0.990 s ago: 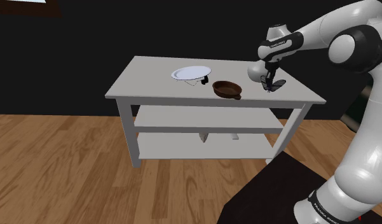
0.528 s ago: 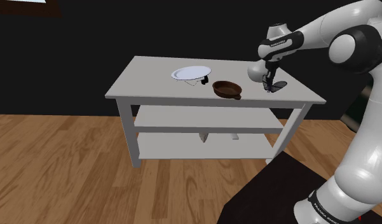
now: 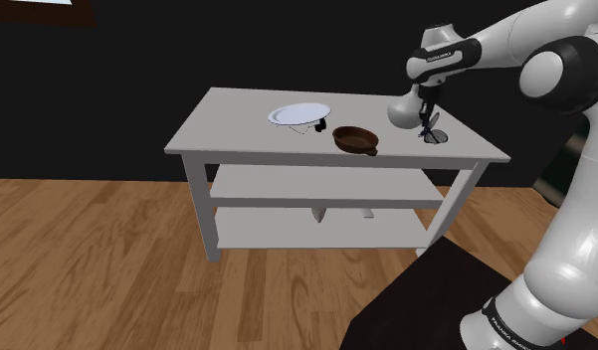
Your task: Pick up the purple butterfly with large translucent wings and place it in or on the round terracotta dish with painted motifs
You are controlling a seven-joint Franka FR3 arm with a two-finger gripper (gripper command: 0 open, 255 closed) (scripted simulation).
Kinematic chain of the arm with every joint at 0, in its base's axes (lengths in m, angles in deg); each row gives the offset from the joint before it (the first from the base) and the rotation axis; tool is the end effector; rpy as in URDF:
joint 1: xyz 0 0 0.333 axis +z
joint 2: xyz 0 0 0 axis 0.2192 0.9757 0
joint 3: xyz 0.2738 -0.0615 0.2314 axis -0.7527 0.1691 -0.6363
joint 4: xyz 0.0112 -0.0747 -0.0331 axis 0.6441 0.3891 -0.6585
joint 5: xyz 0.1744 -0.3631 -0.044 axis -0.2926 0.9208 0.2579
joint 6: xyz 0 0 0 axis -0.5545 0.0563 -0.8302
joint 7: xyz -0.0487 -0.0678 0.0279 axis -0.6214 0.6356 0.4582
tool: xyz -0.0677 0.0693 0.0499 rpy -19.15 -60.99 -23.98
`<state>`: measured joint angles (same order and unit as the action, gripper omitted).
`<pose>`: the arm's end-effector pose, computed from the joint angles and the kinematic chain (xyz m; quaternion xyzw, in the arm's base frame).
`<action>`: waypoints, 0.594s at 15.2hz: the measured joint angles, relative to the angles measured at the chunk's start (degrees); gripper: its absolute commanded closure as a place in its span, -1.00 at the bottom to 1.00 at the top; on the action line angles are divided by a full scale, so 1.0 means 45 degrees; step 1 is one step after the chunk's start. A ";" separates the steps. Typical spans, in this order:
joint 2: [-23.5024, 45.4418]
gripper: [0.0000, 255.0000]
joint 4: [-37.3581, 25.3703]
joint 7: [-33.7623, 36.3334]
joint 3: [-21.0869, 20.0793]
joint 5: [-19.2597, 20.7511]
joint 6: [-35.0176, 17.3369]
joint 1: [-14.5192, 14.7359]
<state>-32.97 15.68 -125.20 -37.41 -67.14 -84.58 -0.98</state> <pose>0.5639 -0.3729 0.4980 0.9804 0.1366 -0.0753 0.1205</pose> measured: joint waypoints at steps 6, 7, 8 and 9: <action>-0.0145 1.00 -0.0853 -0.0210 0.0017 -0.0019 0.0970 0.0002; -0.0159 1.00 -0.0996 -0.0238 0.0018 -0.0024 0.1124 0.0003; -0.0166 1.00 -0.1184 -0.0289 0.0022 -0.0033 0.1313 -0.0004; -0.0140 1.00 -0.1402 -0.0340 0.0025 -0.0055 0.1497 -0.0018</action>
<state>-33.60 9.37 -126.73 -37.30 -67.39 -77.84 -1.06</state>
